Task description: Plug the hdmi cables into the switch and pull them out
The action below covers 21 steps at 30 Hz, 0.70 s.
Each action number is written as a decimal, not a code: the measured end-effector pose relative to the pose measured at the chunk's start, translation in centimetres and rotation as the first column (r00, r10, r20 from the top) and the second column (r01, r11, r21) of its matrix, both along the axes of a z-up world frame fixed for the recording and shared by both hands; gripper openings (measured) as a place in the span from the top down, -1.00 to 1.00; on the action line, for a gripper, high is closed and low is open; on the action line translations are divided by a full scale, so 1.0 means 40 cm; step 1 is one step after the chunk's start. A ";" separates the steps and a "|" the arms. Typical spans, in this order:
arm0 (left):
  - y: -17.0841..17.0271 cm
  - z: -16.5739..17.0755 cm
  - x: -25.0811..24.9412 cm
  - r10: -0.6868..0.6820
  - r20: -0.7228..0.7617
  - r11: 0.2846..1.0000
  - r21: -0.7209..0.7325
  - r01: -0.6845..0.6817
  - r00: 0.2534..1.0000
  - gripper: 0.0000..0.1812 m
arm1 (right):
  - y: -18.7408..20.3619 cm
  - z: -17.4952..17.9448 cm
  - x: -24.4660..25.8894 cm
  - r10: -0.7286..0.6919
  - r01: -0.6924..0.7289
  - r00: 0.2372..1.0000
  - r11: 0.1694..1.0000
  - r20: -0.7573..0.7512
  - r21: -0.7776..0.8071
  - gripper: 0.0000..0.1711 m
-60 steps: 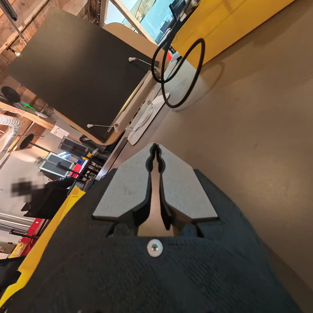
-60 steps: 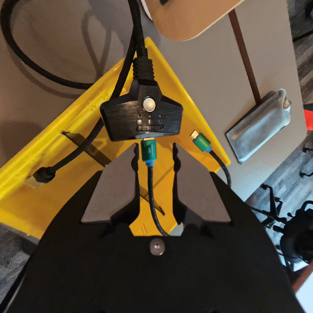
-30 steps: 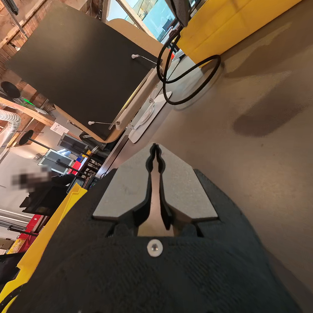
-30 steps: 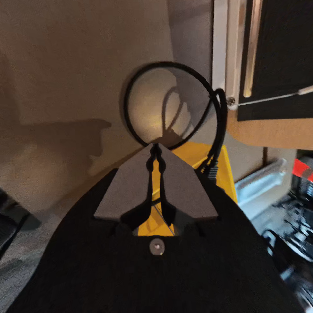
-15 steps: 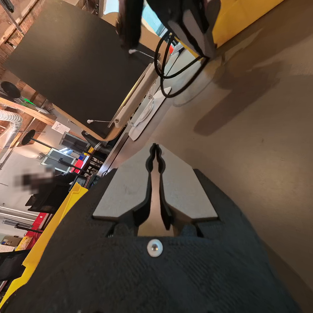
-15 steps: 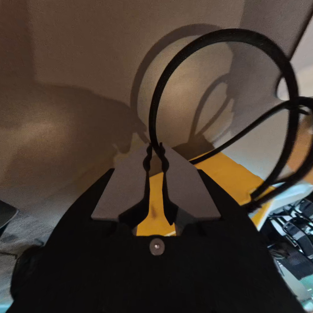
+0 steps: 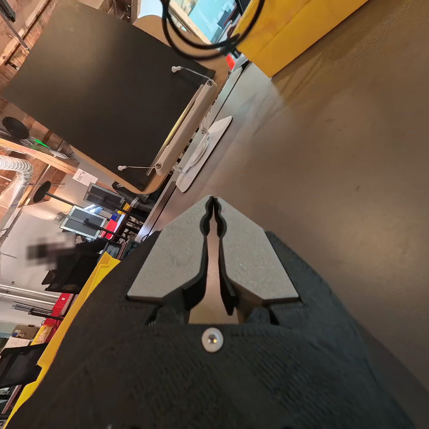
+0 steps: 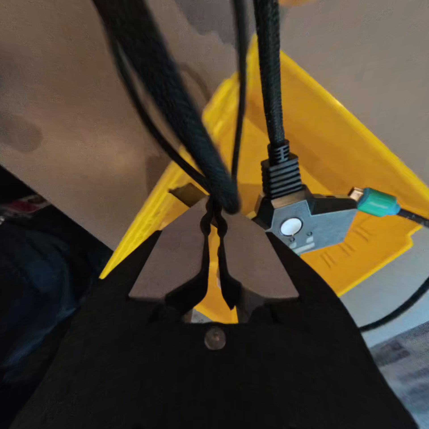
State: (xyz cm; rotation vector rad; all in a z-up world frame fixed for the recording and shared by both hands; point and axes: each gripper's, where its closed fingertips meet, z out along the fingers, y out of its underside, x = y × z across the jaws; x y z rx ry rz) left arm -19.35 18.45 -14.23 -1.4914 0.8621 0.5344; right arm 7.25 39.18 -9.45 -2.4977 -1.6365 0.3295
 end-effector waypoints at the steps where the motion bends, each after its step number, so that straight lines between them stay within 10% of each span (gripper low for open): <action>1: 0.000 -0.002 0.001 0.001 -0.006 1.000 -0.002 -0.001 1.000 1.00 | 0.027 -0.038 0.037 -0.068 0.069 0.997 0.998 0.038 -0.010 1.00; 4: 0.001 -0.009 0.004 0.000 -0.026 1.000 -0.009 0.000 1.000 1.00 | 0.064 -0.171 0.155 -0.089 0.085 0.964 0.996 0.249 0.025 1.00; 8: 0.003 -0.011 0.004 -0.001 -0.025 1.000 -0.016 0.001 1.000 1.00 | 0.065 -0.203 0.079 -0.103 0.105 0.994 0.994 0.048 -0.033 1.00; 12: 0.004 -0.014 0.003 0.004 -0.034 1.000 -0.019 -0.005 0.999 1.00 | 0.074 -0.216 0.086 -0.046 0.044 0.987 0.999 0.155 0.018 1.00; 21: 0.004 -0.016 0.005 0.001 -0.036 1.000 -0.023 -0.002 0.999 1.00 | 0.057 0.091 0.103 -0.139 0.176 0.951 0.978 -0.277 0.115 0.59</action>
